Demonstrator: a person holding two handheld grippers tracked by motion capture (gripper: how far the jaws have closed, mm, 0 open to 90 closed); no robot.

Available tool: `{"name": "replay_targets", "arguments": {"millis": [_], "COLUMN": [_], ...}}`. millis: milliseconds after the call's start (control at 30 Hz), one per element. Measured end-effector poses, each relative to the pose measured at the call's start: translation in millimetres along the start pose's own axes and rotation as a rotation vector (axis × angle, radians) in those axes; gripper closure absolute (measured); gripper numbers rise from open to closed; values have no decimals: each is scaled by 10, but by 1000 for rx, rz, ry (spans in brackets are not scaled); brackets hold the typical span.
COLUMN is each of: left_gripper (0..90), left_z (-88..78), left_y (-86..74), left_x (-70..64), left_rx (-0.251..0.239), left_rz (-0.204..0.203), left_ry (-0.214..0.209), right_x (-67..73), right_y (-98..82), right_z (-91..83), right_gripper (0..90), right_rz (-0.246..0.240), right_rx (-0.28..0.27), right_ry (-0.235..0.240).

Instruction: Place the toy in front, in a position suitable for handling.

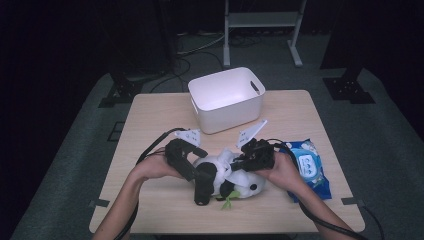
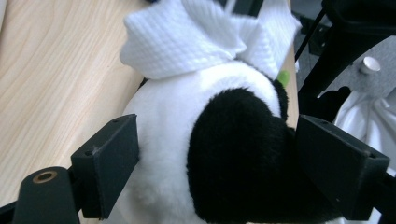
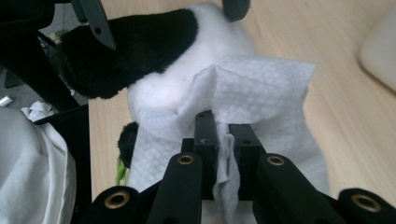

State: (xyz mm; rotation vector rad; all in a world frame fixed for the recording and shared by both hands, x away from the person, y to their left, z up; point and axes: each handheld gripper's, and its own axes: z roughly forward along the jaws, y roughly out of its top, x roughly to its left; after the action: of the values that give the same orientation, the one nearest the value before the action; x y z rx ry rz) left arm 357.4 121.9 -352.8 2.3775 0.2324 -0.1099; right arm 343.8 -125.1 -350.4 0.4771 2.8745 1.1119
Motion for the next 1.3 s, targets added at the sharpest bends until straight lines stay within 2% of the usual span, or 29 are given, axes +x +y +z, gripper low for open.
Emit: {"name": "replay_targets", "arguments": {"millis": [267, 300, 567, 800, 867, 967, 1000, 1100, 1200, 1300], "left_gripper": [136, 136, 136, 136, 136, 136, 136, 135, 135, 135], "left_z": [27, 26, 20, 18, 18, 18, 18, 19, 18, 18], "left_y": [3, 4, -19, -22, -23, -17, -14, -8, -7, -7], "left_x": [-19, -21, -15, -17, -16, -16, -16, -13, -11, -11], "left_rx": [18, 20, 6, 8, 8, 13, 16, 18, 20, 19], "left_rz": [2, 5, 1, -1, -3, -2, -1, 1, 1, 0], "left_ry": [6, 8, 5, 4, 3, 2, 2, 1, 0, 0], "right_x": [-132, -156, -369, -541, -594, -688, -703, -713, -696, -656], "right_y": [-146, -188, -647, -1129, -1279, -1493, -1543, -1610, -1581, -1465], "right_z": [-328, -384, -769, -906, -943, -988, -996, -1023, -1040, -1012], "right_gripper": [837, 837, 837, 830, 809, 670, 650, 572, 562, 539], "right_rz": [44, 63, 188, 293, 337, 417, 431, 454, 439, 405], "right_rx": [-39, -44, -66, -36, -34, -31, -30, -42, -61, -69], "right_ry": [-74, -85, -188, -272, -287, -297, -304, -312, -298, -271]}}
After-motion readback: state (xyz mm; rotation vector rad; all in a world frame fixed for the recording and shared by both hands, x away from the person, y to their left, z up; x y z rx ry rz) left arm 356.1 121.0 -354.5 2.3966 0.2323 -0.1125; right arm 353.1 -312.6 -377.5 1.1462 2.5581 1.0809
